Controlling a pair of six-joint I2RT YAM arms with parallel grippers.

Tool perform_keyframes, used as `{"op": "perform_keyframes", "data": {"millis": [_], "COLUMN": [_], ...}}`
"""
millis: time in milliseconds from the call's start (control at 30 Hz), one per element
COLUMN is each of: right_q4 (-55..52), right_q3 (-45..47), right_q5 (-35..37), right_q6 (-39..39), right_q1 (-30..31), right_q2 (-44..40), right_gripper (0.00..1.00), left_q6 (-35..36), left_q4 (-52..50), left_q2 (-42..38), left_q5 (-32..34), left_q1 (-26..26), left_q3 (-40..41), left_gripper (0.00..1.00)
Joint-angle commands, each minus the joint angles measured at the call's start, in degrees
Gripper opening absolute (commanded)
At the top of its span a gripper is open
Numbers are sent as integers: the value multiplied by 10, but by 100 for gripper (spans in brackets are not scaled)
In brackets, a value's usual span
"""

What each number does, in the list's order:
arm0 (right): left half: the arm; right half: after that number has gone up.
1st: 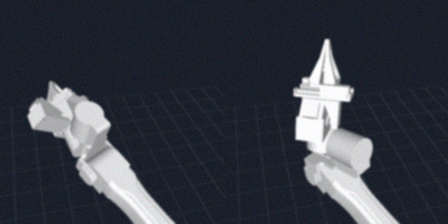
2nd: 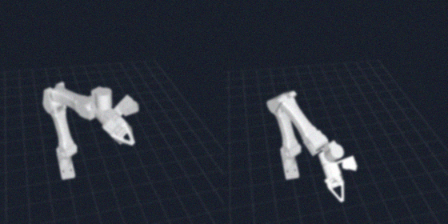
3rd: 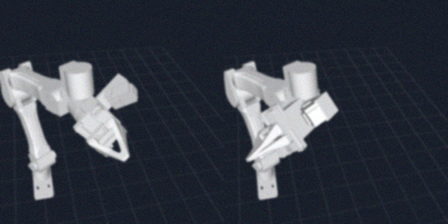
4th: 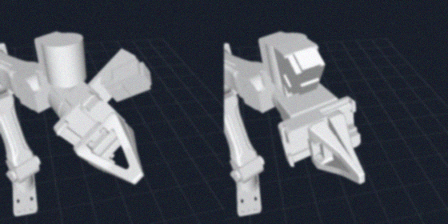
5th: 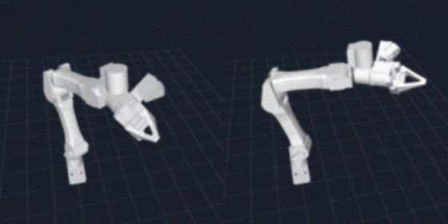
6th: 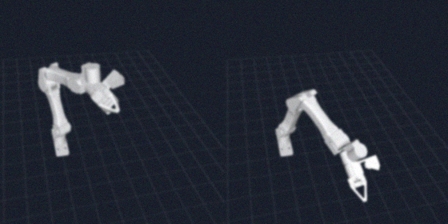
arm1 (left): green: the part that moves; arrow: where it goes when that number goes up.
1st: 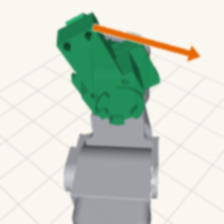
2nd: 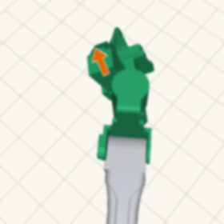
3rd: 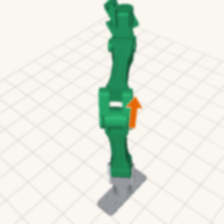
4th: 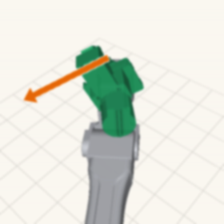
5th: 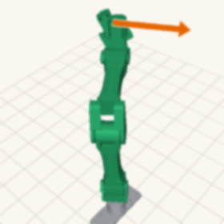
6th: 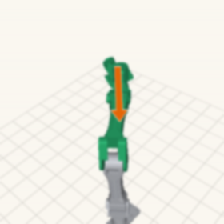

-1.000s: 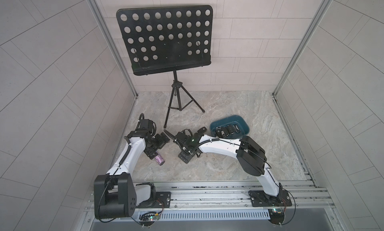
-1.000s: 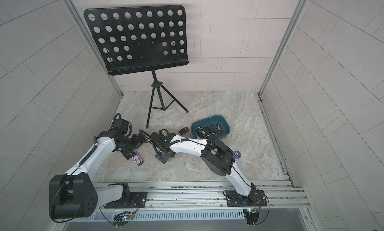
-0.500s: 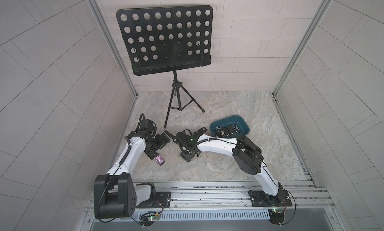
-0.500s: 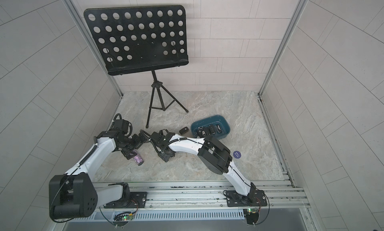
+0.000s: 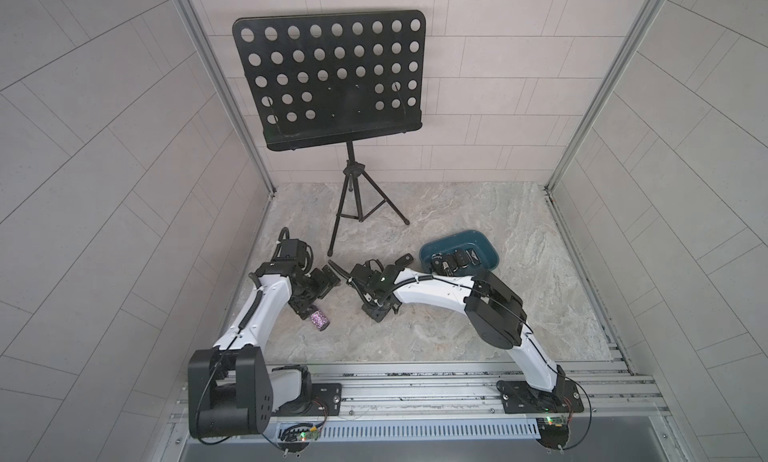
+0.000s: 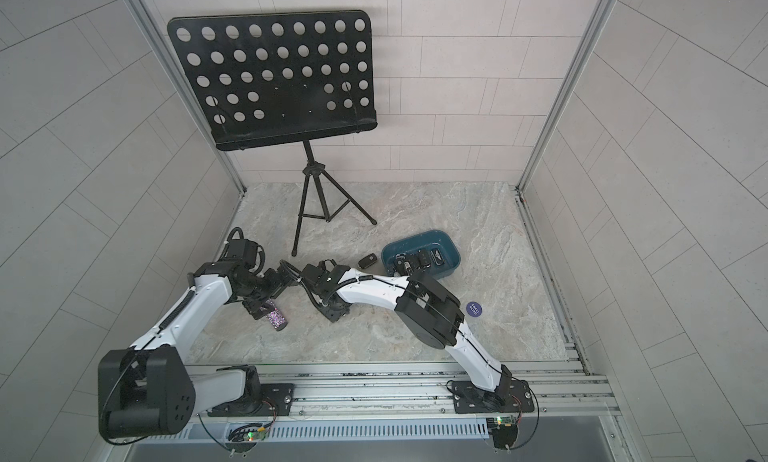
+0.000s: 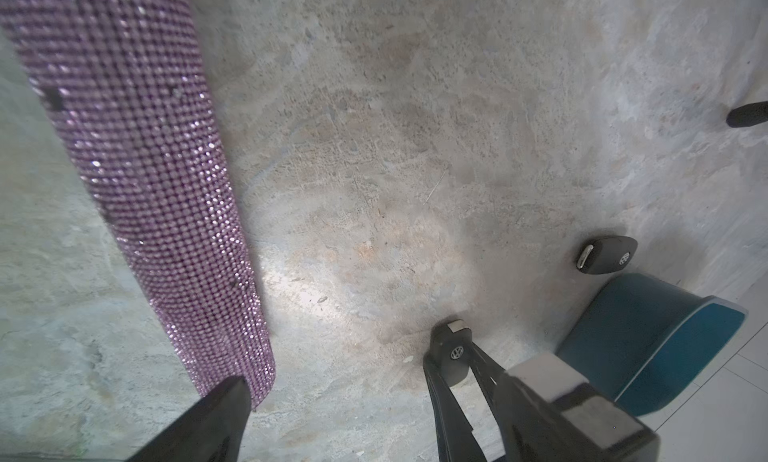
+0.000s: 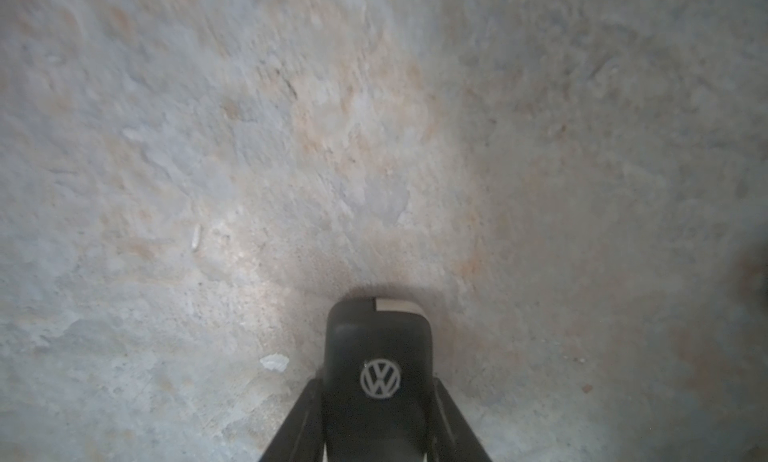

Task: Place the car key into the storage box
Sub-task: Pick up the car key from the center of the board, then place the car key in the storage box.

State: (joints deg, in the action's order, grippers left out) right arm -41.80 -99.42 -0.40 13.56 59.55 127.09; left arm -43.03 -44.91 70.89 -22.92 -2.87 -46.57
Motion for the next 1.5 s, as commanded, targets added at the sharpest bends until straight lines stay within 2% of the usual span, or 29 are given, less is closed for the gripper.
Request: {"op": "perform_keyframes", "data": {"millis": [0,200,467,833,1100,1467], "right_q4": [-21,-15,3,46,66,67], "right_q3": [4,5,15,77,132,204], "right_q5": [1,-11,-29,-55,-70,-72], "right_q6": [-3,-1,7,23,22,11], "right_q1": [-4,-7,-19,-57,-116,-240], "right_q2": [20,10,-37,-151,-237,-318], "right_gripper": [34,28,27,27,27,28], "left_q6": [-1,-1,0,0,-20,-46], "left_q4": [-11,-11,-9,-4,-2,-8], "left_q2": [-6,-6,-4,5,46,190], "left_q5": [4,4,0,-11,26,72], "left_q1": [-3,-3,-3,5,75,195], "left_q3": [6,8,9,0,-49,-206], "left_gripper": [99,99,99,98,98,98]}}
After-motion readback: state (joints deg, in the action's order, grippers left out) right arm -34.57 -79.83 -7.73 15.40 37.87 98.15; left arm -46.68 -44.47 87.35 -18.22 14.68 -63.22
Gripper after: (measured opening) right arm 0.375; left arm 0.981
